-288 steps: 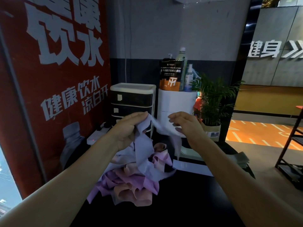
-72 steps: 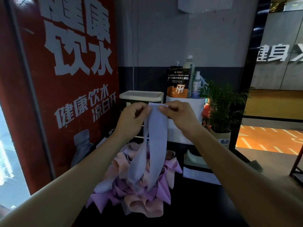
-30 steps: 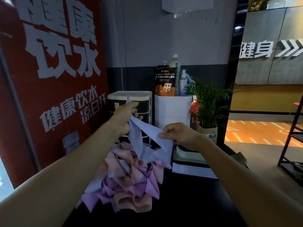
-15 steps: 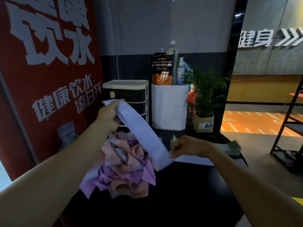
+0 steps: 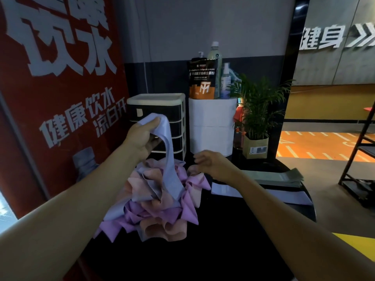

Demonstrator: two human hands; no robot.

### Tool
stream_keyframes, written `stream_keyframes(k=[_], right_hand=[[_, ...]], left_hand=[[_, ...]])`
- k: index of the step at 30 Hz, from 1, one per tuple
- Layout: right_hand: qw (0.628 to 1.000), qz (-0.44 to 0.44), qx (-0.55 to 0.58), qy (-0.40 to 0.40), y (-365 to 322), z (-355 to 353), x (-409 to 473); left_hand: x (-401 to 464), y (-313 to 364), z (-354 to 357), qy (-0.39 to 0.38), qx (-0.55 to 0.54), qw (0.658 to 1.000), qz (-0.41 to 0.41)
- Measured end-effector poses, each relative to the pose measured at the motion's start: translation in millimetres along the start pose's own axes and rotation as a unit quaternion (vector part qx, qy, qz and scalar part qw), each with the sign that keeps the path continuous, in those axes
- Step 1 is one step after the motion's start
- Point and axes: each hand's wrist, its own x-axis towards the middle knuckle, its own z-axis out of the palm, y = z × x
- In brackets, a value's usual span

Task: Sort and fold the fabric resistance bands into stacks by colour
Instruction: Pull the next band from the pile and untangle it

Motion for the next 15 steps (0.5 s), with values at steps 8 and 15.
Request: stream_keyframes(k=[8,15], right_hand=[[0.989,-0.018,0.143,-0.043,-29.4,4.2,13.1],[0.998,0.025,0.038,-0.041,-13.7,-18.1,-1.7]], left_hand=[[-3.8,31.2,32.7,-0.06,-0.01,0.998,0.017],[5.5,36.5,42.4,-0.038,-0.1,0.994,0.001]])
